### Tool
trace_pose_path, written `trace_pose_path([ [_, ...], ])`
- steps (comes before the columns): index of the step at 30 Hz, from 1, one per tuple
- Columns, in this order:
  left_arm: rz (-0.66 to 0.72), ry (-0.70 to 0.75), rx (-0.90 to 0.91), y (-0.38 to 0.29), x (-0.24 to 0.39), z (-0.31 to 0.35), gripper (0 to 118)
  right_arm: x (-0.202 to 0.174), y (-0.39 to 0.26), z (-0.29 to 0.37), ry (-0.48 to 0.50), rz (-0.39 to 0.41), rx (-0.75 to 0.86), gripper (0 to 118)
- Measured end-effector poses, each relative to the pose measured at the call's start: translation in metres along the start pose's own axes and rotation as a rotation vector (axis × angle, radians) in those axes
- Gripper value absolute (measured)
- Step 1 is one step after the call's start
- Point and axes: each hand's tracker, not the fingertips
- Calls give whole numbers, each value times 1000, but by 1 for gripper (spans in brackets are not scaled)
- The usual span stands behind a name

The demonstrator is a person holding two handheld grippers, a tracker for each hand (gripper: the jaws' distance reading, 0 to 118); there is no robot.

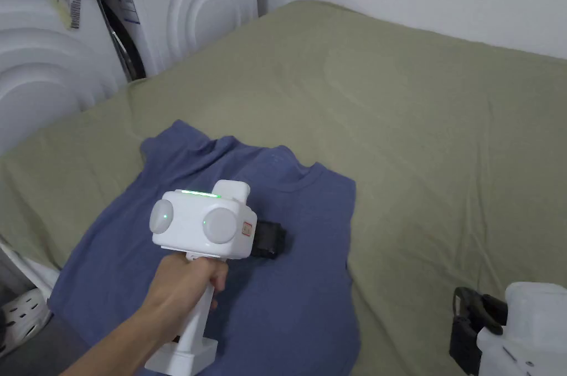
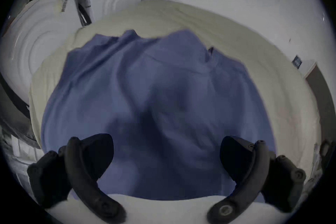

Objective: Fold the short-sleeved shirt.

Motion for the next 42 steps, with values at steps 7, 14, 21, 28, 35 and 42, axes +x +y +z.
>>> trace_pose_path([
  [7, 41, -17, 41, 7, 0, 24, 60, 21, -4, 28, -35, -13, -6, 2],
  [14, 24, 14, 149, 14, 14, 89, 0, 59, -5, 94, -115, -33, 45, 2],
  [21, -155, -124, 234, 43, 115, 158, 0, 110, -16, 168, -237, -106, 107, 2],
  [28, -389, -356, 289, 46, 300, 203, 0, 167, -37, 230, -407, -179, 138, 2],
  [35, -556, -613, 305, 29, 469, 224, 0, 219, -60, 265, -528, -275, 125, 2],
  [42, -598, -609, 174, -12, 564, 156, 0, 250, -77, 262, -576, -332, 90, 2],
])
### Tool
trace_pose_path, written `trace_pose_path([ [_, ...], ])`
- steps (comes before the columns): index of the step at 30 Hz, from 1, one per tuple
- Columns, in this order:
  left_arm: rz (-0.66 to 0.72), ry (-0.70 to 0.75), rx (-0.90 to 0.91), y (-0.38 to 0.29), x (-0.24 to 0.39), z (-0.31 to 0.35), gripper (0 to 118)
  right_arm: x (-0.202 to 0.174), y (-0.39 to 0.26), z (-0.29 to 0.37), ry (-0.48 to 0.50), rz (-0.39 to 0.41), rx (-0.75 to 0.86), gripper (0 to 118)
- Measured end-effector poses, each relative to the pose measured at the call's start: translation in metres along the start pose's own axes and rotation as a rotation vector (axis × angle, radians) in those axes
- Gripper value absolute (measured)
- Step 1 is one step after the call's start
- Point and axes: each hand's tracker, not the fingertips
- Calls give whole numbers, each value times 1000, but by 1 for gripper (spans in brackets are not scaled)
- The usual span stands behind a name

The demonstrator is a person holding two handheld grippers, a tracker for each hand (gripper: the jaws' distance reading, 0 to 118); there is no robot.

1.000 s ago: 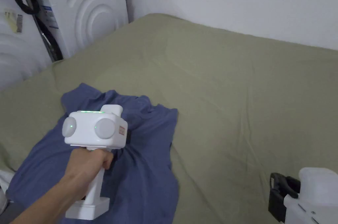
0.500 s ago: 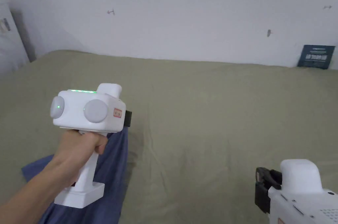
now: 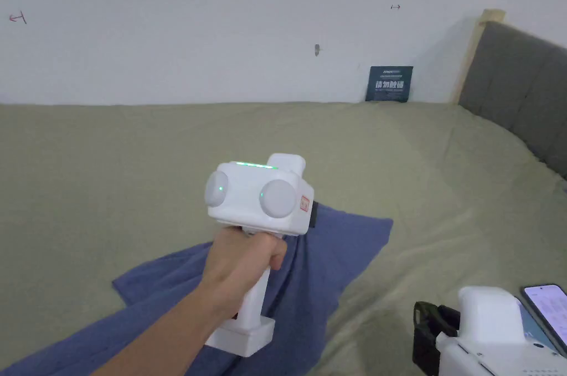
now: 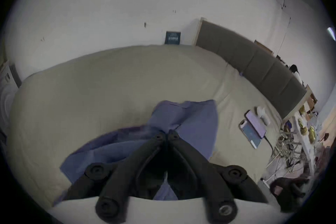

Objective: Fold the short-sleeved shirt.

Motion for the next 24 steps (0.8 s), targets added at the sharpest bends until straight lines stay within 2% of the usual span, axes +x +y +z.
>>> trace_pose_path([
  [1, 10, 4, -16, -8, 0, -16, 2, 1, -2, -4, -2, -5, -8, 2],
  [2, 26, 29, -53, -17, -2, -29, 12, 2, -4, -8, -3, -8, -15, 2],
  [3, 47, 27, -59, -25, -6, -39, 45, 2, -5, -12, -4, -11, -25, 2],
  [4, 50, 13, -65, -33, -10, -48, 106, 2, -7, -15, -2, -12, -30, 2],
  [5, 63, -5, -111, -41, -14, -58, 118, 2, -8, -18, -2, -13, -39, 2],
  [6, 79, -34, -95, -49, -18, -56, 112, 2, -9, -21, 1, -12, -43, 2],
  [9, 98, 16, -86, -55, -30, -30, 111, -1, -9, -24, 3, -7, -48, 2],
  [11, 136, 24, 0, -57, -41, 10, 111, -5, -6, -21, 13, -7, -38, 2],
  [15, 199, 96, 194, -71, -61, 120, 109, -17, 7, -5, 39, 0, 25, 2],
  [18, 157, 228, 365, -96, -72, 214, 106, -32, 17, 16, 66, 37, 107, 2],
  [21, 113, 414, 510, -134, -77, 290, 78, -48, 22, 41, 80, 95, 191, 2],
  [24, 102, 530, 582, -174, -78, 337, 0, -63, 21, 65, 88, 110, 260, 2],
])
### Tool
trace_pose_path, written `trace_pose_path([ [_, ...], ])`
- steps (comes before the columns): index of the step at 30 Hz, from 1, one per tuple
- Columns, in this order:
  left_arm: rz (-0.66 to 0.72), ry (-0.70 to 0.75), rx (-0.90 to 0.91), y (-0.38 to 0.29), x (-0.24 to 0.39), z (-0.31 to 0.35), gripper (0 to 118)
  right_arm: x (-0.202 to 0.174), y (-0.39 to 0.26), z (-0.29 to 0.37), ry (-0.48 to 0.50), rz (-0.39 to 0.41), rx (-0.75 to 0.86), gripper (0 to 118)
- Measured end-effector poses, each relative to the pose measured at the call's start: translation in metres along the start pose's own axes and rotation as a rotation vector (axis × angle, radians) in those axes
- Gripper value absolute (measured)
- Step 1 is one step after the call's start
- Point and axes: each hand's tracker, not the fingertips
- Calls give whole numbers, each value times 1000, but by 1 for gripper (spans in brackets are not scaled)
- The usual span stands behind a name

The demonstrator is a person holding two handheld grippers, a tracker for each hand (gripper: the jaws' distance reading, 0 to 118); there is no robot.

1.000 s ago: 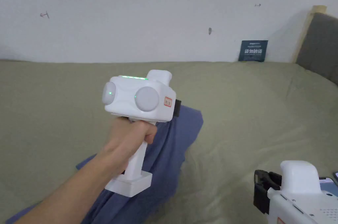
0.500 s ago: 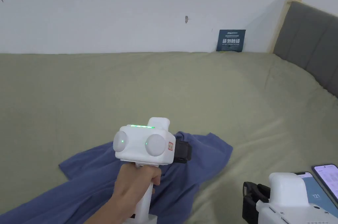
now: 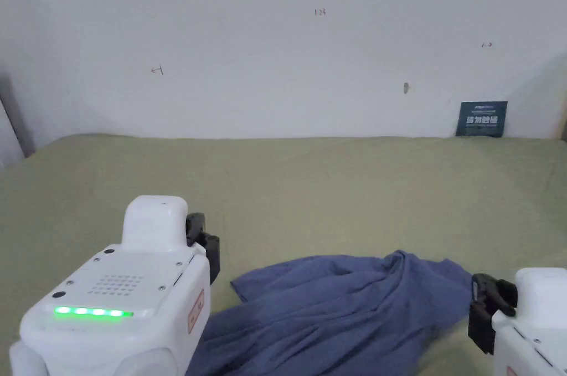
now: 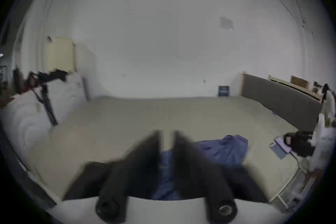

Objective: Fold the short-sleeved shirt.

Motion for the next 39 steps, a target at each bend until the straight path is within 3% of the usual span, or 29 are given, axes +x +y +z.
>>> trace_pose_path([
  [5, -9, 97, 40, -14, -24, 51, 0, -16, 3, 29, -27, -6, 59, 2],
  [14, 19, 109, -2, -16, -46, 45, 0, -22, 8, 34, -14, -6, 54, 2],
  [18, 8, 69, -145, -27, -65, 4, 0, -25, 4, 23, -4, -9, 29, 2],
  [23, 48, 24, -487, -70, -104, -96, 0, -26, -9, -1, 12, -20, -34, 2],
  [27, 124, 17, -660, -112, -119, -167, 0, -25, -21, -24, 8, -30, -103, 2],
  [28, 125, 14, -696, -119, -118, -178, 13, -23, -24, -30, 11, -36, -118, 2],
  [29, 102, 13, -738, -126, -116, -189, 48, -22, -27, -35, 7, -42, -131, 2],
  [30, 96, 10, -770, -136, -113, -200, 92, -21, -30, -40, 2, -45, -147, 2],
  [31, 90, 6, -794, -147, -110, -210, 118, -19, -33, -46, 3, -44, -159, 2],
  [35, 39, 65, -867, -179, -96, -240, 117, -16, -43, -58, 6, -42, -200, 2],
  [39, 37, 89, -892, -191, -84, -245, 107, -12, -49, -62, 10, -39, -227, 2],
])
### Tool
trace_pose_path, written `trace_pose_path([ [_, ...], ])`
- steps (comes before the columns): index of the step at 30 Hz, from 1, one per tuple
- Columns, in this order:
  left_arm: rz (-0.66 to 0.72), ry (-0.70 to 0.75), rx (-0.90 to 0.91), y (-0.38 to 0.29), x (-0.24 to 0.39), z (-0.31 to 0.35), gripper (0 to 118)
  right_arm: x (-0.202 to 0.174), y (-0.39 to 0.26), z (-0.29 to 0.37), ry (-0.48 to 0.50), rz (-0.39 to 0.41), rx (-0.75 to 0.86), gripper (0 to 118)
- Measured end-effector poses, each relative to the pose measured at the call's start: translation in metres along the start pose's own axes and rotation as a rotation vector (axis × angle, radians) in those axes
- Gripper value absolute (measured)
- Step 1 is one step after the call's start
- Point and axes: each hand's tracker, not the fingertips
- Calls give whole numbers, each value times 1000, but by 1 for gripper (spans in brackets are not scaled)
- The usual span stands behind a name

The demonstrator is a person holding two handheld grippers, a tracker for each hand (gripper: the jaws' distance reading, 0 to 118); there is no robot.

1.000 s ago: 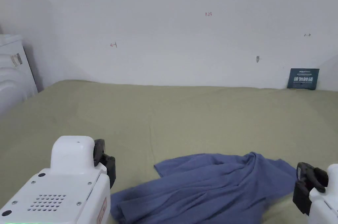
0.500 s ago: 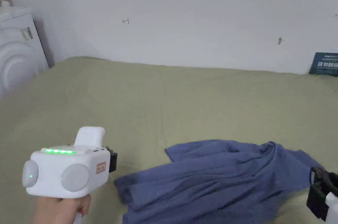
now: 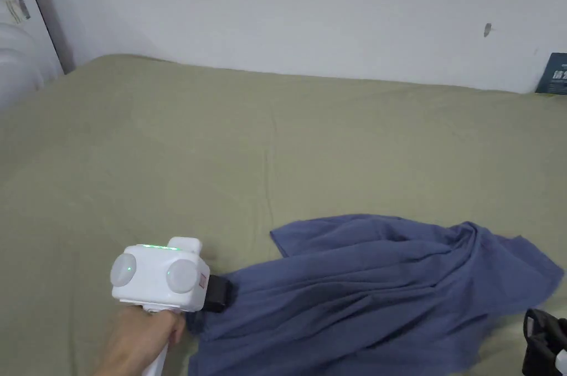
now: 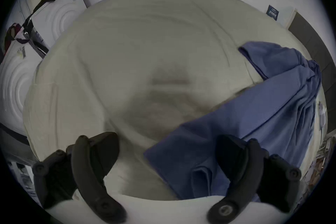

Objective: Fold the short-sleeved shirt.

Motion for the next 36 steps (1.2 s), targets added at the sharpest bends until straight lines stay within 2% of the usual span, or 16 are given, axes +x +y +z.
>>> trace_pose_path([
  [3, -38, -15, 33, -5, 8, 26, 66, 6, -4, -4, -2, 9, -12, 2],
  [4, -62, -32, 35, -7, 13, 29, 36, 9, -6, -7, -1, 7, -18, 2],
  [5, -75, -69, 30, -6, 15, 28, 20, 12, -6, -11, -1, 5, -28, 2],
  [7, -108, 20, 61, -6, 18, 27, 5, 21, -8, -20, -6, 2, -49, 2],
  [13, -94, -53, 50, -6, 12, 23, 5, 78, 7, -69, -98, -59, -146, 2],
  [22, -80, -105, 50, -5, 6, 26, 5, 164, 42, -235, -148, -89, -357, 3],
  [23, -78, -109, 50, -5, 5, 26, 5, 170, 43, -250, -126, -95, -385, 11],
  [24, -75, -115, 46, -5, 5, 26, 5, 172, 45, -265, -144, -96, -417, 40],
  [25, -71, -119, 44, -3, 3, 25, 5, 176, 45, -280, -142, -92, -461, 94],
  [26, -66, -122, 42, -2, 1, 23, 5, 178, 43, -294, -134, -80, -514, 117],
  [27, -66, -125, 42, -2, 1, 22, 5, 179, 40, -300, -155, -75, -501, 118],
  [29, -64, -128, 43, -3, 0, 22, 5, 177, 38, -313, -157, -19, -566, 116],
  [32, -66, -122, 43, -3, 2, 22, 5, 171, 42, -305, -153, 6, -548, 113],
  [33, -67, -120, 43, -3, 2, 22, 5, 170, 46, -300, -156, 12, -546, 100],
  [35, -67, -119, 42, -2, 1, 22, 5, 162, 51, -281, -71, 12, -499, 16],
  [36, -58, -122, 40, -1, 0, 25, 5, 159, 54, -271, -43, 5, -488, 6],
])
